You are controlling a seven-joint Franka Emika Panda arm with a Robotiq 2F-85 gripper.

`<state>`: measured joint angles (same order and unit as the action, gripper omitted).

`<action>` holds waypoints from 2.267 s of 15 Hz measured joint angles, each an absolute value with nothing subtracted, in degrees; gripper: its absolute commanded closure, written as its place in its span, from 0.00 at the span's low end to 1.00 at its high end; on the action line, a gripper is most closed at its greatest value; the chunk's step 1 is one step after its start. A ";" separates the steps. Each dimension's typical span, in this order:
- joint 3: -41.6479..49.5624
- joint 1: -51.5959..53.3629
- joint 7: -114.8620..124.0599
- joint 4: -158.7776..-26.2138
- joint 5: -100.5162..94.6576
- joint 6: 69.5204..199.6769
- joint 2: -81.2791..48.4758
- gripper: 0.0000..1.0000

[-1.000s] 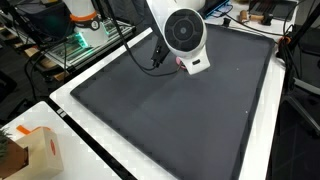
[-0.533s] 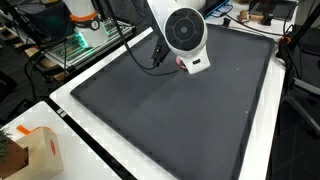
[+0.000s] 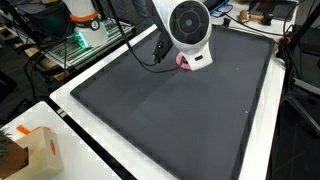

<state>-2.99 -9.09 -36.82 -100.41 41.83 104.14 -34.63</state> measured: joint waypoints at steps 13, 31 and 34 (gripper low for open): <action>-3.25 -2.74 -23.19 -102.15 34.42 105.46 -23.34 0.75; -4.53 6.47 4.15 -107.46 3.43 113.44 -8.01 0.75; -4.76 6.70 5.60 -108.34 2.45 113.73 -7.40 0.75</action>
<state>-4.76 6.70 5.60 -108.34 2.45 113.73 -7.40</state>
